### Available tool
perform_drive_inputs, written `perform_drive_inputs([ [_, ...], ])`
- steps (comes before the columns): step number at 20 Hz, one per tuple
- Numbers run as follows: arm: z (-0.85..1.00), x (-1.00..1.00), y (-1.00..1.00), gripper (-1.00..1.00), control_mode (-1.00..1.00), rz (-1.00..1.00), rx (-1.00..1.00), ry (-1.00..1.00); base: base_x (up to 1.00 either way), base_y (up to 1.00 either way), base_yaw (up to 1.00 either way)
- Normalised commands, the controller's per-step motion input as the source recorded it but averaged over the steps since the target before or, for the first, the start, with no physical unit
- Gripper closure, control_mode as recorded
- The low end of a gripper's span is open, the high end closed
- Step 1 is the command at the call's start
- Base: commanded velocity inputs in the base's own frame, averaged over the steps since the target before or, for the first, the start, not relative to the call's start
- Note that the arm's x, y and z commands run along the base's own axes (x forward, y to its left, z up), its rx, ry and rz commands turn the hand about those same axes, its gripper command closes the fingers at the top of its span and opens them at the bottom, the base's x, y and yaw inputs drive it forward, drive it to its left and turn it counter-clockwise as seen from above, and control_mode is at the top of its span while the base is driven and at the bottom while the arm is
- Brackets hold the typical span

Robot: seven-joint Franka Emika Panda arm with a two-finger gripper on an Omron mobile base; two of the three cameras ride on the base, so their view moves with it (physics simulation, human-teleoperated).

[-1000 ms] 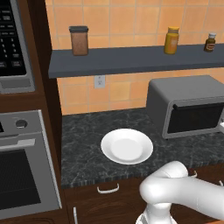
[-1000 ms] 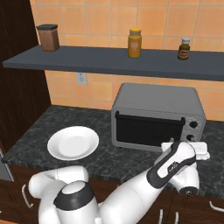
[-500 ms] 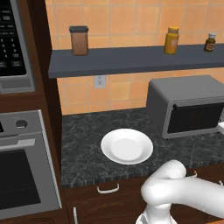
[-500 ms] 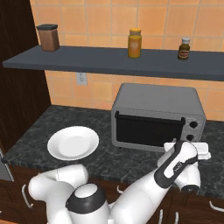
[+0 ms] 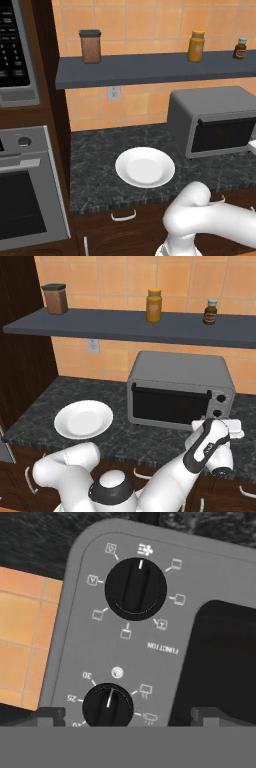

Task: Pick up the kebab skewer and baguette bread, and place them inside the toaster oven. Close the toaster oven door and start by setting the timer.

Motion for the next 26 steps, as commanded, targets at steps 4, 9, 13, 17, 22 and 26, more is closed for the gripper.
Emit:
perform_drive_inputs([
  [4, 0.0, 0.26, -0.14, -1.0, -1.0, 0.0, -0.02, 0.0, 0.0, 0.0, 0.0],
  [9, -0.01, 0.12, -0.16, -1.0, -1.0, 0.0, -0.02, 0.0, 0.0, 0.0, 0.0],
  [13, -0.01, 0.0, -0.15, -1.0, -1.0, -0.01, -0.04, 0.0, 0.0, 0.0, 0.0],
  [17, 0.0, 0.0, -0.04, -1.0, -1.0, -0.05, -0.03, 0.0, 0.0, 0.0, 0.0],
  [22, 0.0, 0.0, 0.0, -1.0, -1.0, -0.08, -0.03, 0.0, 0.0, 0.0, 0.0],
  [26, 0.0, 0.0, 0.03, -1.0, -1.0, -0.08, -0.01, 0.0, 0.0, 0.0, 0.0],
])
